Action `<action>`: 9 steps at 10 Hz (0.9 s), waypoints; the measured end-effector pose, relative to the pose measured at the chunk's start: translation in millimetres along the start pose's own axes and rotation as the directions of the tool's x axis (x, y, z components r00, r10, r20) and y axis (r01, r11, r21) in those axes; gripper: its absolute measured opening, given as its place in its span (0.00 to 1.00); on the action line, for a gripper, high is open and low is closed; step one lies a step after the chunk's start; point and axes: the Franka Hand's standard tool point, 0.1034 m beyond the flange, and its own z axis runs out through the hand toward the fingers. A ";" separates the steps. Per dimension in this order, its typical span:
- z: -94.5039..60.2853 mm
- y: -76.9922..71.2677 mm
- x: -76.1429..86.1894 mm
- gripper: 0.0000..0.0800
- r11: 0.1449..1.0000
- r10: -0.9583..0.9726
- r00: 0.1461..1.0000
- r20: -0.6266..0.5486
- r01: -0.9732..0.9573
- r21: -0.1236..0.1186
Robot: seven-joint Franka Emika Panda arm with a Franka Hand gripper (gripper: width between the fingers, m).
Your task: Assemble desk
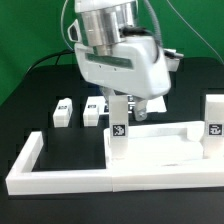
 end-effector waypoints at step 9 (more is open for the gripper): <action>-6.3 0.2 13.2 0.76 0.850 -0.526 0.850 -0.033 0.526 -0.020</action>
Offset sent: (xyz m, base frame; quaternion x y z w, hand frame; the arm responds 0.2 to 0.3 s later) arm 0.0000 0.0000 0.0000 0.0000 0.0000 -0.1938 0.9810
